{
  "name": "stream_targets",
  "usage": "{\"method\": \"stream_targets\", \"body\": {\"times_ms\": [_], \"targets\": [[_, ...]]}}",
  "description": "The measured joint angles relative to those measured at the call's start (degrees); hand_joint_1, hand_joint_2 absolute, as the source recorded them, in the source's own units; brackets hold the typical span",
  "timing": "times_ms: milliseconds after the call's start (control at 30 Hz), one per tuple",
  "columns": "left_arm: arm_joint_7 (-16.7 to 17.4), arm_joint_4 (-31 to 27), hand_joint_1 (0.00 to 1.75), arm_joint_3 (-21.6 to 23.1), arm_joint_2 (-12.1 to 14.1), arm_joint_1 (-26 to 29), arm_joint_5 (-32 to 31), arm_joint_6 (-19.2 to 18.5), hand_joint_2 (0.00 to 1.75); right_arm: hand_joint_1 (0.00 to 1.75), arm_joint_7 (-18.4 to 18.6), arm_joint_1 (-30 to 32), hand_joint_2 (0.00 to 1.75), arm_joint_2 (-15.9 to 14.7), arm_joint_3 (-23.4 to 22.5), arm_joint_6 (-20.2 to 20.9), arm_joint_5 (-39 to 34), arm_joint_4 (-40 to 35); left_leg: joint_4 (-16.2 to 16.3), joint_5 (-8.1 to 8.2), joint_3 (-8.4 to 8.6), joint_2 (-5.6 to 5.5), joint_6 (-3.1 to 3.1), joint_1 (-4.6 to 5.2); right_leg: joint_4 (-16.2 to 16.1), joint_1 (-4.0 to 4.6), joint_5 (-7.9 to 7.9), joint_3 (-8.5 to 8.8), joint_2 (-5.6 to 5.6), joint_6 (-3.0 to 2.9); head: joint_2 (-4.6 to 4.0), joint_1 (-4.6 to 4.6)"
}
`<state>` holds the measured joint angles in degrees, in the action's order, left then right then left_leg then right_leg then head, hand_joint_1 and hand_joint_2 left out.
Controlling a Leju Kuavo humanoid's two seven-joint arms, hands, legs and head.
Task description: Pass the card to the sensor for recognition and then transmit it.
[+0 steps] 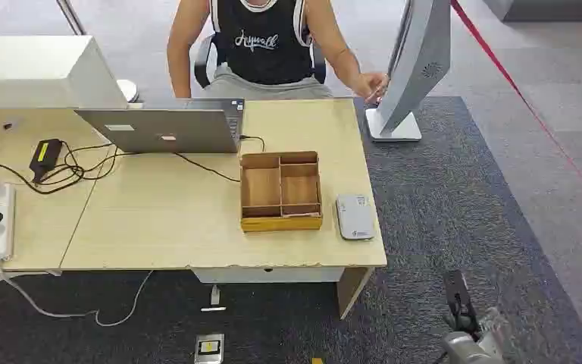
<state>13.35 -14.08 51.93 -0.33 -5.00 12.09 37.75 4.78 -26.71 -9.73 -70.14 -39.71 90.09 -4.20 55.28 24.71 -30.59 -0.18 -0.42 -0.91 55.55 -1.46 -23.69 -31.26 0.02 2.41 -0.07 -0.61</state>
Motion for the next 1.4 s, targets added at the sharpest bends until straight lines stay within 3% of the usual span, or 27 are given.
{"method": "stream_targets", "body": {"times_ms": [133, 200, 233, 300, 367, 433, 533, 633, 833, 1067, 1400], "targets": [[0.65, 0.0, 0.0, 0.0, -0.07, -0.02, -0.11, 0.0, 0.0, 0.0, -5.59, -2.4, 1.75, 0.76, 1.89, 0.78, -2.53, -3.21, 0.0, 0.0, -0.02, 0.02, 0.0, 0.01, 0.06, 0.0, 0.0, -0.07, 0.0, -0.01, -0.02, 0.0], [0.94, 0.0, 0.0, 0.0, -0.11, -0.14, -0.2, 0.0, 0.0, 0.0, -3.02, -2.6, 1.75, 1.64, 4.42, 6.86, -9.72, -8.45, 0.04, 0.0, 0.12, -0.06, 0.0, 0.01, -0.02, -0.01, -0.03, -0.03, -0.03, 0.01, 0.0, 0.02], [0.96, 0.0, 0.0, 0.0, -0.15, -0.18, -0.2, 0.0, 0.0, 0.0, 2.25, -1.26, 1.75, 1.99, 7.66, 10.96, -17.1, -13.77, 0.06, 0.01, 0.19, -0.23, 0.01, 0.07, -0.04, -0.05, -0.12, 0.05, -0.14, 0.12, -0.02, 0.0], [0.81, 0.0, 0.0, 0.0, -0.15, -0.03, 0.0, 0.0, 0.0, 0.0, 16.67, 2.17, 1.75, 0.05, 16.22, 10.67, -32.64, -22.56, 0.08, -0.03, 0.05, -0.51, 0.15, 0.43, 0.03, -0.45, -0.25, 0.04, -0.36, 0.35, -0.02, -0.15], [0.39, 0.04, 0.0, 0.0, -0.11, 0.45, 0.22, 0.0, 0.0, 0.0, 27.47, 3.58, 1.75, -3.57, 26.55, 5.08, -42.28, -30.4, -0.02, -0.06, -0.52, 0.05, 0.22, 0.78, 0.51, -0.88, 0.02, -0.51, 0.14, 0.44, -0.02, -0.31], [0.09, 0.09, 0.0, 0.0, 0.07, 0.29, 0.2, 0.0, 0.0, 0.0, 31.7, 3.19, 1.75, -6.34, 37.37, 0.54, -44.02, -38.05, -0.06, 0.16, -0.99, 1.29, 0.27, 0.94, 0.53, -1.0, 0.2, -0.85, 1.43, 0.36, -0.02, -0.06], [-0.22, 0.0, 0.0, 0.07, -0.06, -0.64, 0.13, 0.0, 0.0, 0.0, 33.03, 1.94, 1.75, -8.45, 51.41, -0.22, -43.3, -47.79, -0.06, 0.25, -0.76, 1.7, 0.32, 0.88, 0.46, -0.89, 0.23, -0.83, 1.77, 0.36, -0.02, -0.02], [-0.31, -0.13, 0.0, 0.2, -0.33, -1.0, 0.06, 0.0, 0.0, 0.0, 33.55, 0.12, 1.75, -9.35, 63.12, -0.22, -42.43, -54.41, -0.03, -0.18, -1.0, 0.79, 0.34, 0.88, 0.48, -0.89, 0.23, -0.9, 0.91, 0.41, 0.0, 0.11], [0.57, -0.22, 0.0, 0.94, -0.39, -1.34, -0.44, -0.17, 0.0, 0.0, 32.64, -6.26, 1.75, -9.53, 81.12, 1.3, -40.4, -62.9, 0.0, -0.52, -1.29, -0.13, 0.19, 0.6, 0.53, -0.61, 0.26, -0.91, 0.11, 0.36, 0.0, 0.09], [0.94, -0.42, 0.0, 1.57, -0.37, -1.6, -0.44, -0.2, 0.0, 0.0, 32.2, -9.99, 1.75, -8.68, 92.28, 2.51, -39.6, -66.18, -0.01, -0.51, -1.35, -0.15, 0.18, 0.54, 0.51, -0.55, 0.26, -0.95, 0.01, 0.33, -0.02, 0.07], [1.49, -0.5, 0.0, 3.1, -0.26, -2.25, -2.08, -0.81, 0.0, 0.0, 31.06, -14.17, 1.75, -6.53, 103.41, 7.7, -36.39, -66.58, 0.0, -0.52, -1.34, -0.12, 0.17, 0.52, 0.51, -0.53, 0.29, -0.98, 0.0, 0.28, -0.02, 0.09]]}}
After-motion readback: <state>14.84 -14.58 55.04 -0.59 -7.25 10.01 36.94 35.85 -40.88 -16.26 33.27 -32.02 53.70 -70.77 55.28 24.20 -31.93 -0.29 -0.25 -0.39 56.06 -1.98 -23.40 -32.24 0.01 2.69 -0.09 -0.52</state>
